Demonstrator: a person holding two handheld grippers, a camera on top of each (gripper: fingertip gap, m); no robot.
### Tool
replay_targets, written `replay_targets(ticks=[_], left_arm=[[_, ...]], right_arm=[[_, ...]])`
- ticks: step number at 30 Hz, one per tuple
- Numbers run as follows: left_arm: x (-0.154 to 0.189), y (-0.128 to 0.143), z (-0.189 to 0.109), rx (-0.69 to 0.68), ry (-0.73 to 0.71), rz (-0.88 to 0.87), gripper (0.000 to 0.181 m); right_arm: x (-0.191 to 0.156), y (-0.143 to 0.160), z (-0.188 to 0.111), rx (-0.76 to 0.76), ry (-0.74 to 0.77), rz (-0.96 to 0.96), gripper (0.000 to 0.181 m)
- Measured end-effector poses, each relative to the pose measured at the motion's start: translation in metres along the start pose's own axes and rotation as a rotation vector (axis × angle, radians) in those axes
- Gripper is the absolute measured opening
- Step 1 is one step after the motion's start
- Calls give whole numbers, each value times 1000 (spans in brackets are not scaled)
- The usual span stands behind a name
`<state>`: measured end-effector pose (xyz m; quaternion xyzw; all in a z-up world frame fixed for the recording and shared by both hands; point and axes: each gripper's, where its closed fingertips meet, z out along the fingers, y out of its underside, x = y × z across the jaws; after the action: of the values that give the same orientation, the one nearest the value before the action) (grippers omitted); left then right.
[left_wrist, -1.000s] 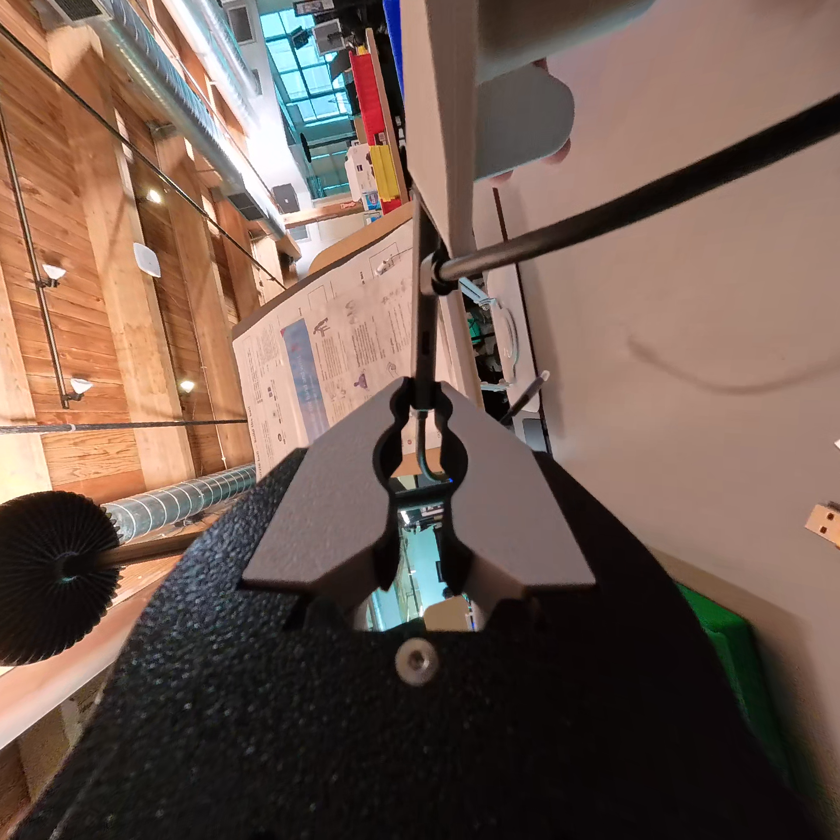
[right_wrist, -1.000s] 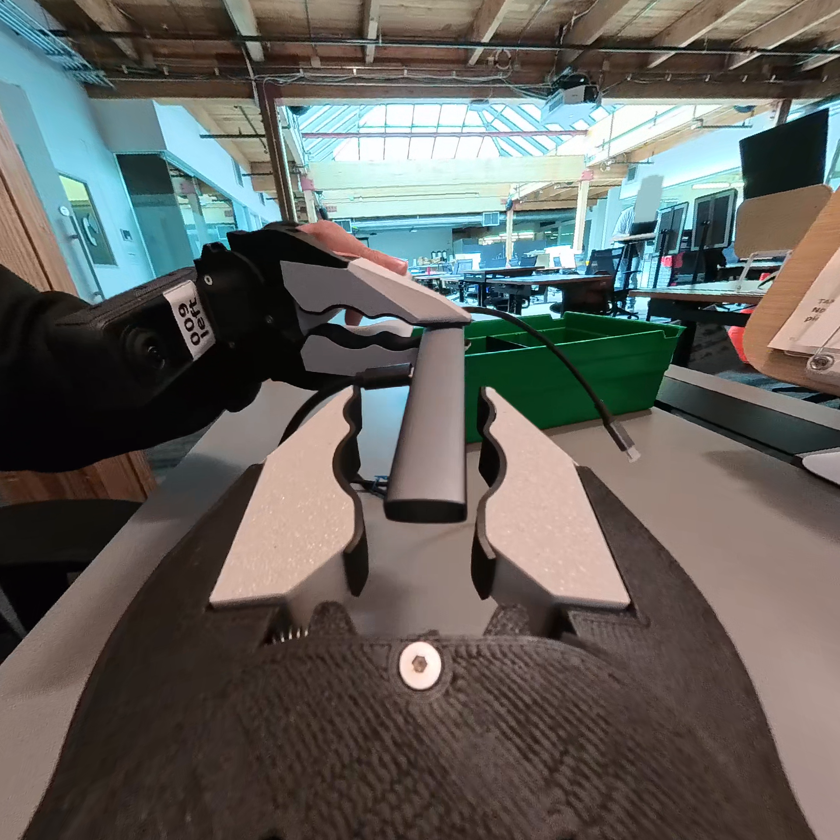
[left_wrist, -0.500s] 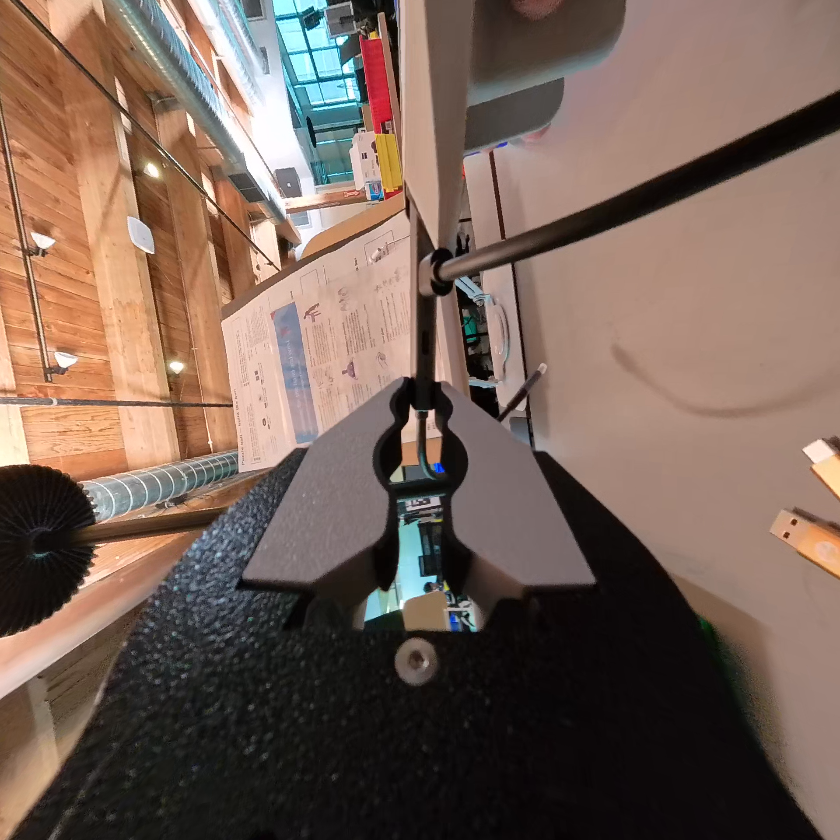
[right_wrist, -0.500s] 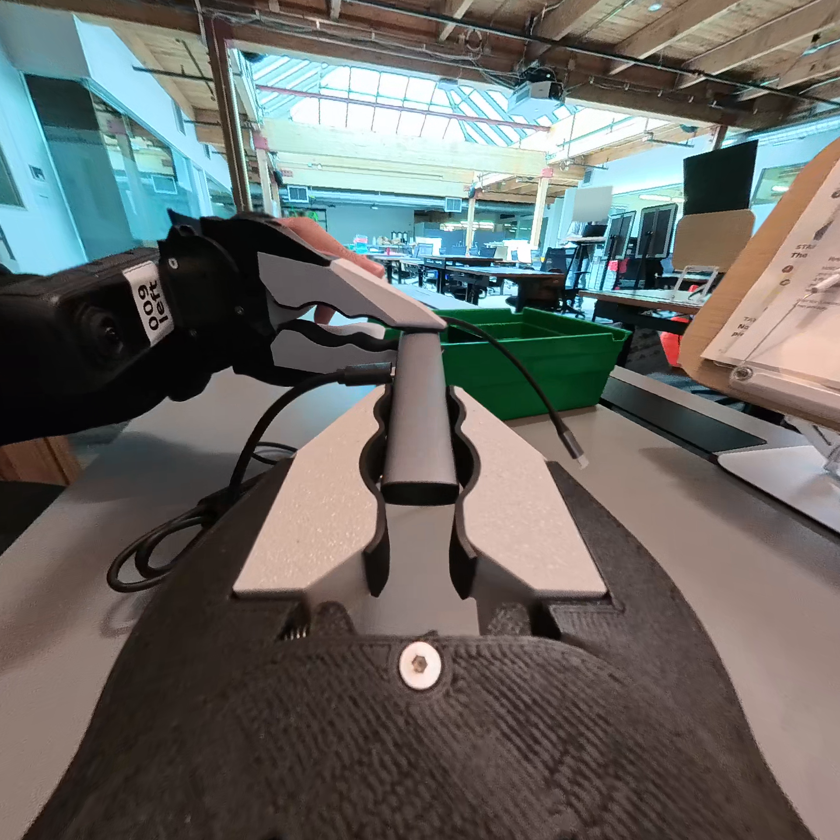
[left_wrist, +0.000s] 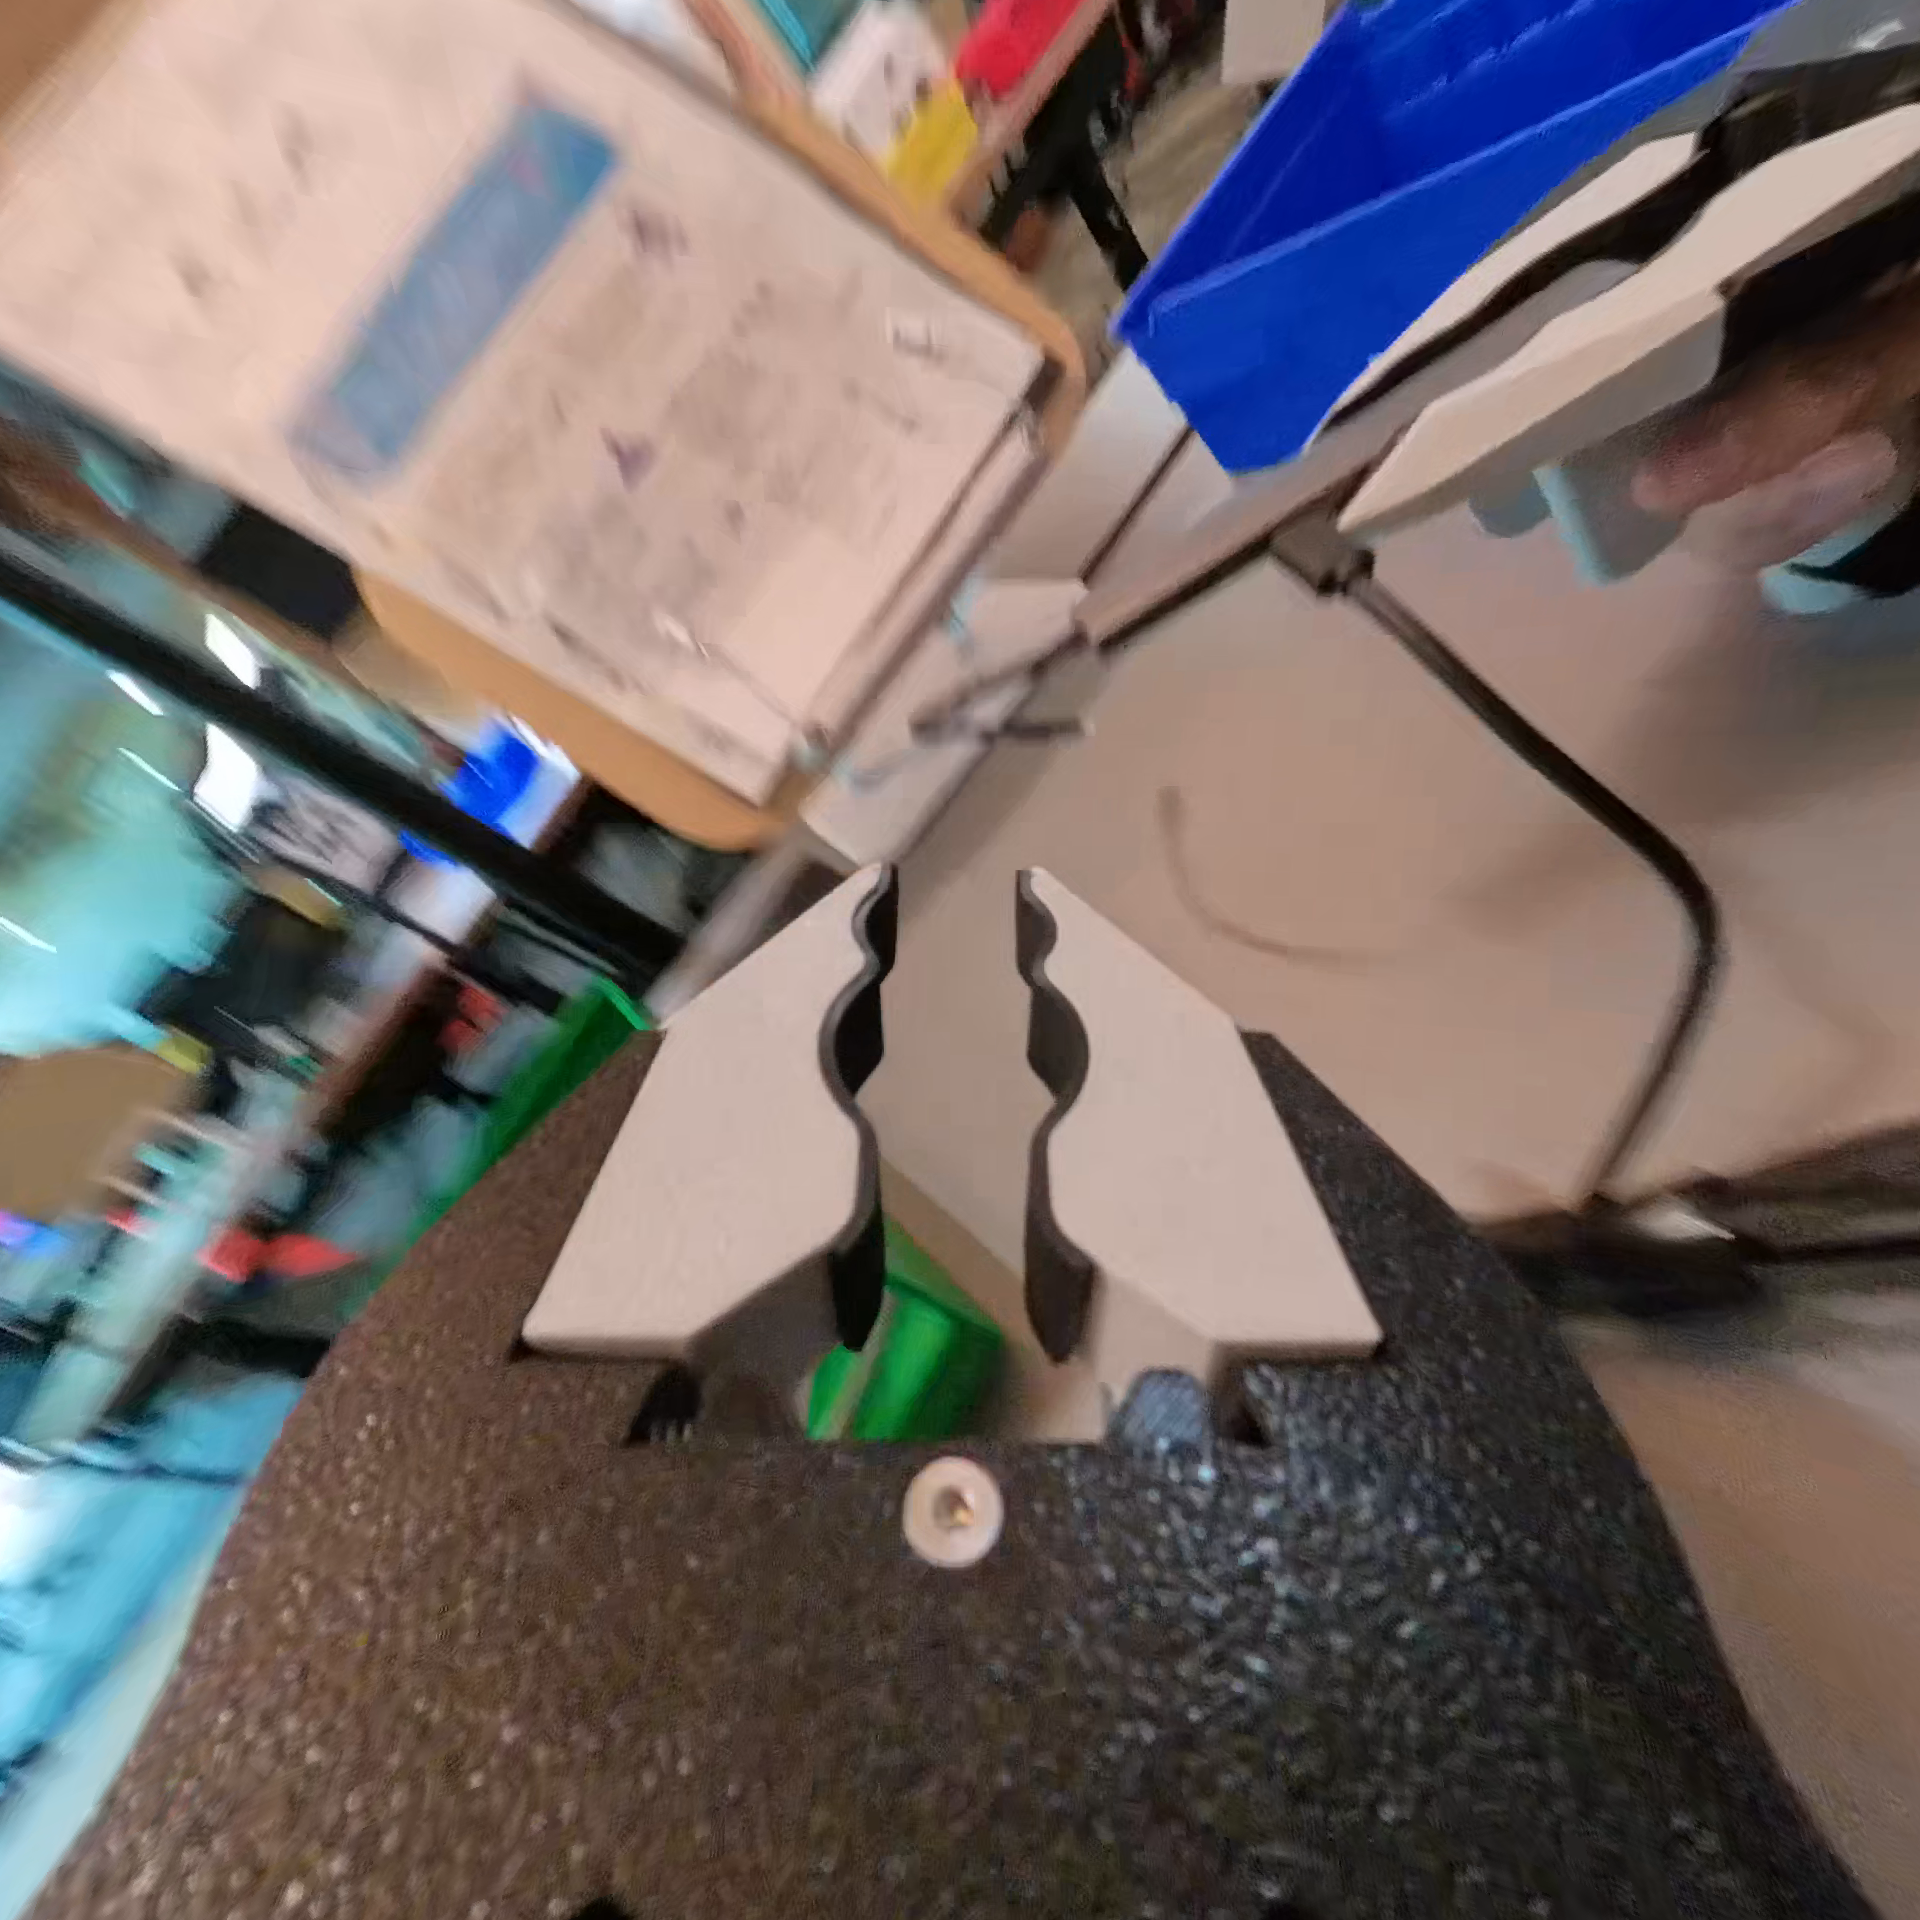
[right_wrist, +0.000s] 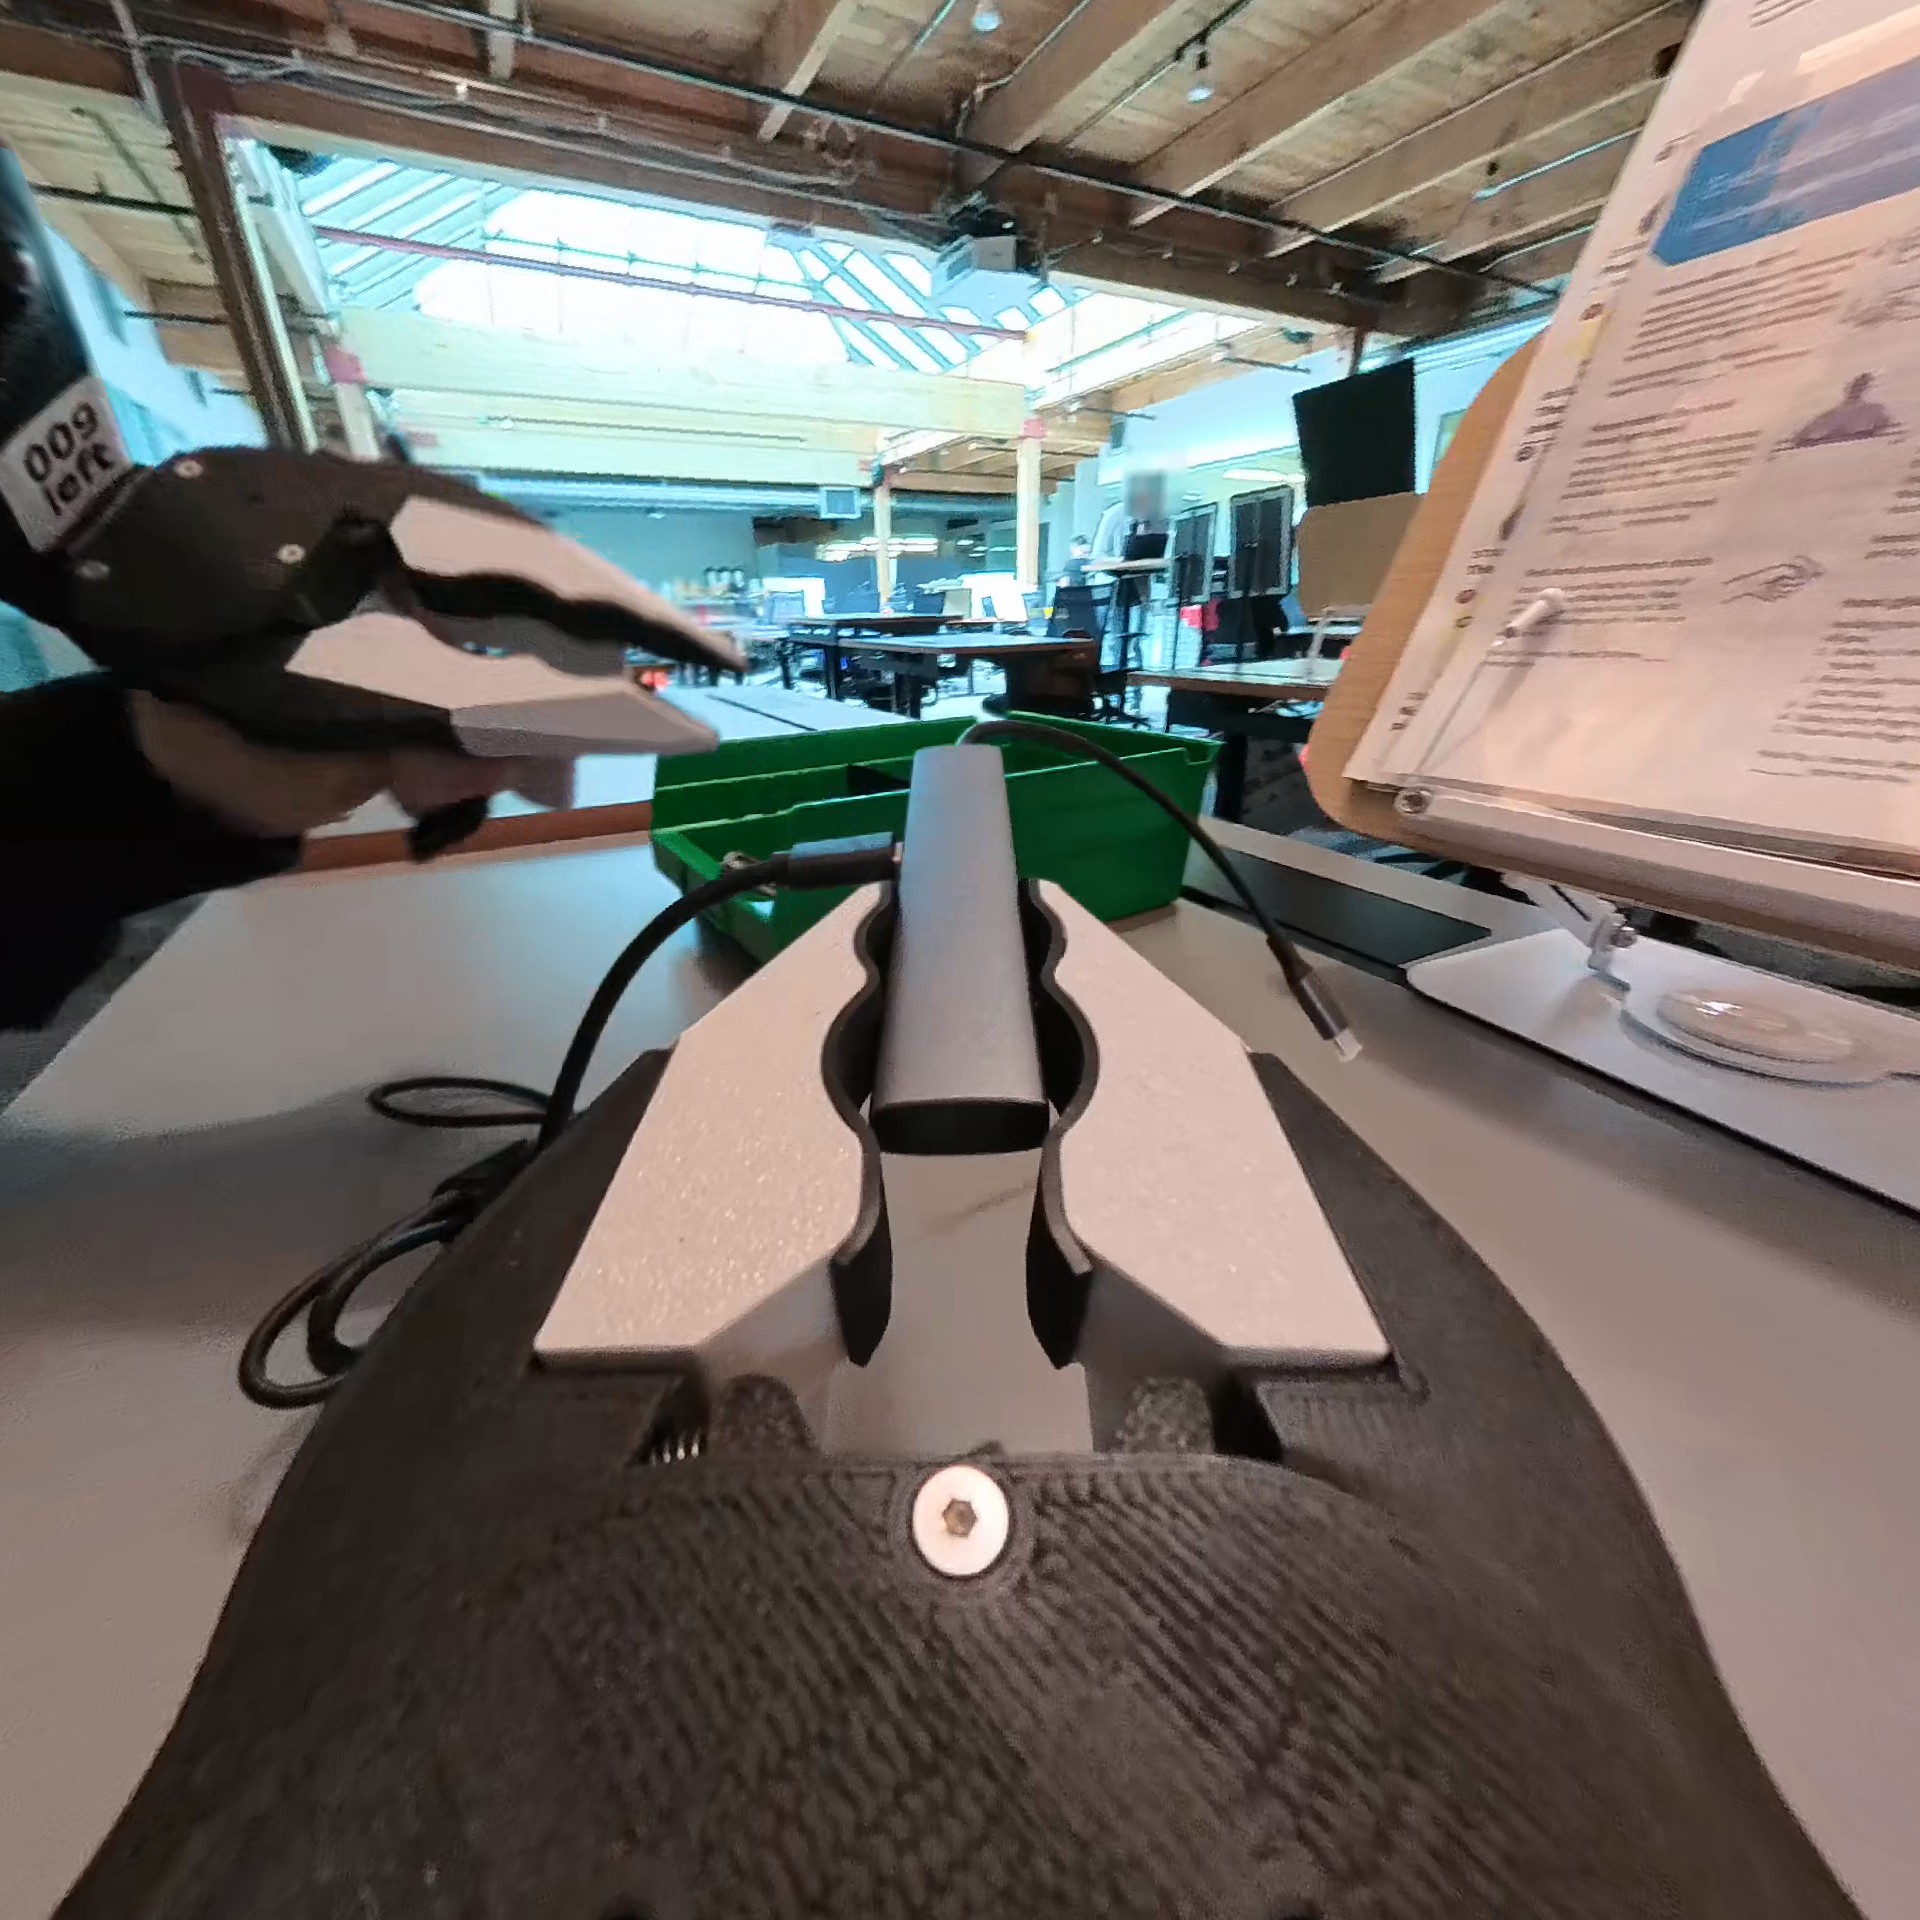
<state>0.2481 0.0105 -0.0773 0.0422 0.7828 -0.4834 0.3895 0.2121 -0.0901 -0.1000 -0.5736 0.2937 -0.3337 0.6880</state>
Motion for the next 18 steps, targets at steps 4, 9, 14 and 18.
replay_targets(ticks=[4, 9, 14, 18], left_arm=[[30, 67, -14, -310, 229, -342, 25], [70, 123, -26, -515, 273, -435, 26], [96, 133, -27, -576, 260, -498, 32], [95, 136, -22, -598, 208, -492, 21]], right_arm=[[13, -2, -4, 19, 68, -4, 22], [18, -1, -7, 6, 73, -13, 22], [21, 0, -7, 6, 89, -9, 22], [18, 2, -6, -7, 76, -16, 22]])
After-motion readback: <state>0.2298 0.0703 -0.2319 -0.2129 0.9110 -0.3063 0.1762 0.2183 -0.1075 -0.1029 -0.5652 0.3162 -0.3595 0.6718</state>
